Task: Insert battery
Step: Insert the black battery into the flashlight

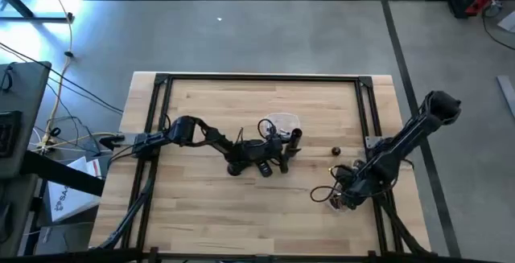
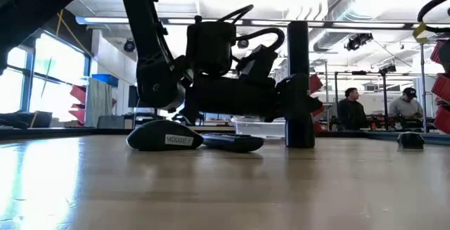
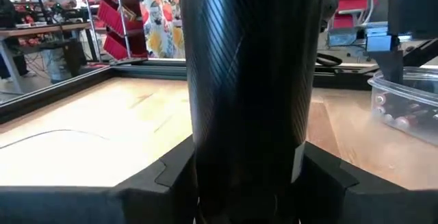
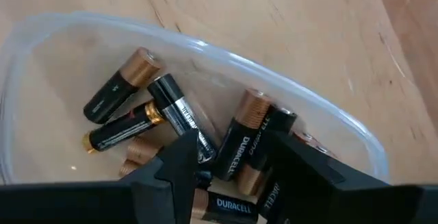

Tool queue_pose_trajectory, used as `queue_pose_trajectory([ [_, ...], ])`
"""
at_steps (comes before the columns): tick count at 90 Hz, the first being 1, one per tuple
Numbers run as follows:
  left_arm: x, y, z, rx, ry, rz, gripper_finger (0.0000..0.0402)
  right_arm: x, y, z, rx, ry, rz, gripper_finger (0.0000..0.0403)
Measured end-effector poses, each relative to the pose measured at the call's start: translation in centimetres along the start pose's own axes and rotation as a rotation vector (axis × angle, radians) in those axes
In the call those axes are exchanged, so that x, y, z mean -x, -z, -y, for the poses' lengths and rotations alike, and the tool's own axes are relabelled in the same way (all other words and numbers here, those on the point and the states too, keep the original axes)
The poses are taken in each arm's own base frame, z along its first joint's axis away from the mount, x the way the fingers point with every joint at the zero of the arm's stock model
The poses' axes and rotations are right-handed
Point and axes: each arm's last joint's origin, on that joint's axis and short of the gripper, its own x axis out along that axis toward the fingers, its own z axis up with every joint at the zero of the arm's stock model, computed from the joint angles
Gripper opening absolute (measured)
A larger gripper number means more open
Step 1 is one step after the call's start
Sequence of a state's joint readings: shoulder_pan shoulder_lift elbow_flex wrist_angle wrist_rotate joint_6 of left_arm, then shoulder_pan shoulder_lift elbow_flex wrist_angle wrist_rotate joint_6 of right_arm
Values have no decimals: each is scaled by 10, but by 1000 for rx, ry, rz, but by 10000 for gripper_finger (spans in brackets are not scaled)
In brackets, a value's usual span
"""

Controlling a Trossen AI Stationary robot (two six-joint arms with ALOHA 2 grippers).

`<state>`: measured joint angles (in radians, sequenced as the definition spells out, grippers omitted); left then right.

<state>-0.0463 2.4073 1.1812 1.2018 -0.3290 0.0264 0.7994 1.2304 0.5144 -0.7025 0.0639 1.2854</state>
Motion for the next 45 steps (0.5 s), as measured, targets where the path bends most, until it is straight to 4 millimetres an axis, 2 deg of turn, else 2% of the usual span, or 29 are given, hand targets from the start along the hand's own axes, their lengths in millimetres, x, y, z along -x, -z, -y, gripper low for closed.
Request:
queue_pose_trajectory([
  [12, 0, 0, 0, -3, 2, 0, 166, -8, 0, -1, 3, 39, -11, 131],
  [33, 0, 0, 0, -4, 3, -1, 166, -13, 0, -1, 7, 78, -17, 67],
  [45, 0, 0, 0, -4, 3, -1, 166, -6, -1, -3, 25, 77, -8, 66],
])
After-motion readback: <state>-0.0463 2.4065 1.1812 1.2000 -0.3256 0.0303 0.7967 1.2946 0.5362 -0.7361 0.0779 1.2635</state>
